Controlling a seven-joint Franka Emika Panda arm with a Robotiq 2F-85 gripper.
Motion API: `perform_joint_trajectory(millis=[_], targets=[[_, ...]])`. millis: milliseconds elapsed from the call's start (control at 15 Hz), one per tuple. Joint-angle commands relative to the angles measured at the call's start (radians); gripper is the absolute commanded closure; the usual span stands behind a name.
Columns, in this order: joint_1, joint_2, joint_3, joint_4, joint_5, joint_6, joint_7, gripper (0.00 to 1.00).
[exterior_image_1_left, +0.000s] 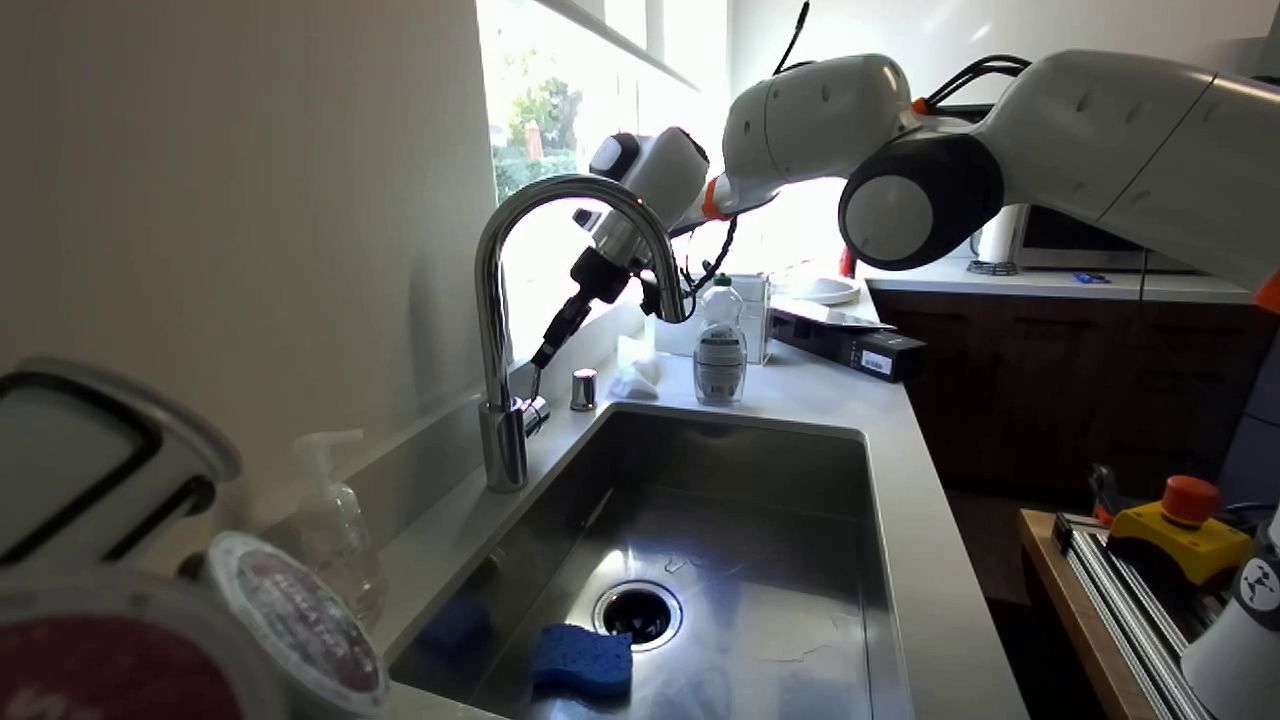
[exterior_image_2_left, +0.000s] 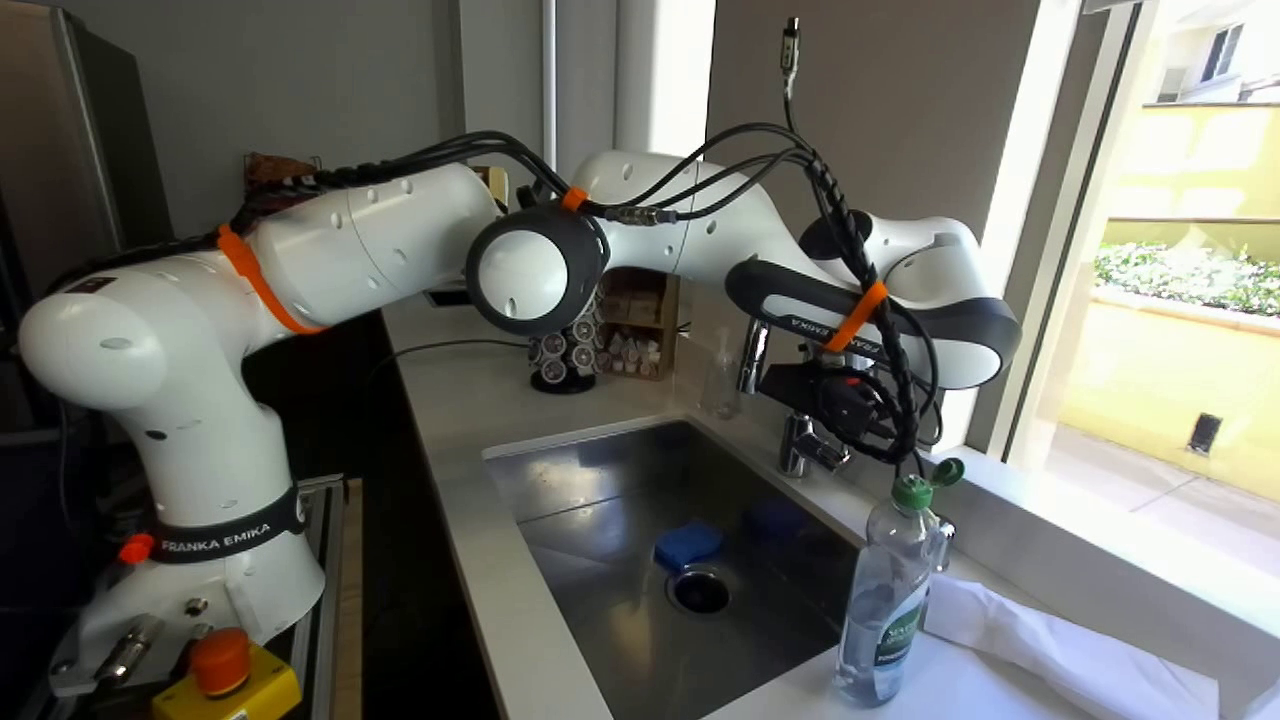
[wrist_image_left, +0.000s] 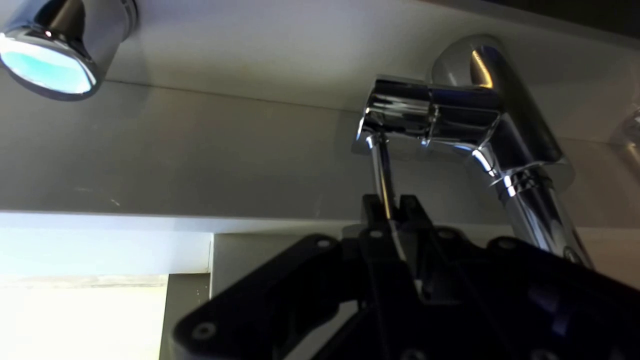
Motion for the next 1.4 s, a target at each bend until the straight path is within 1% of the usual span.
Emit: perform_joint_trajectory(millis=[0,533,1333], targets=[[-0.003,0.027,-0.027,0.043,0.004,-0.011,0.044,0.97],[-0.019,0.034,-0.036,0.05,0.023,-0.013,0.055,0.97],[-0.018,0.038,-0.053,0.059,0.035,-0.019,0.041,0.97]])
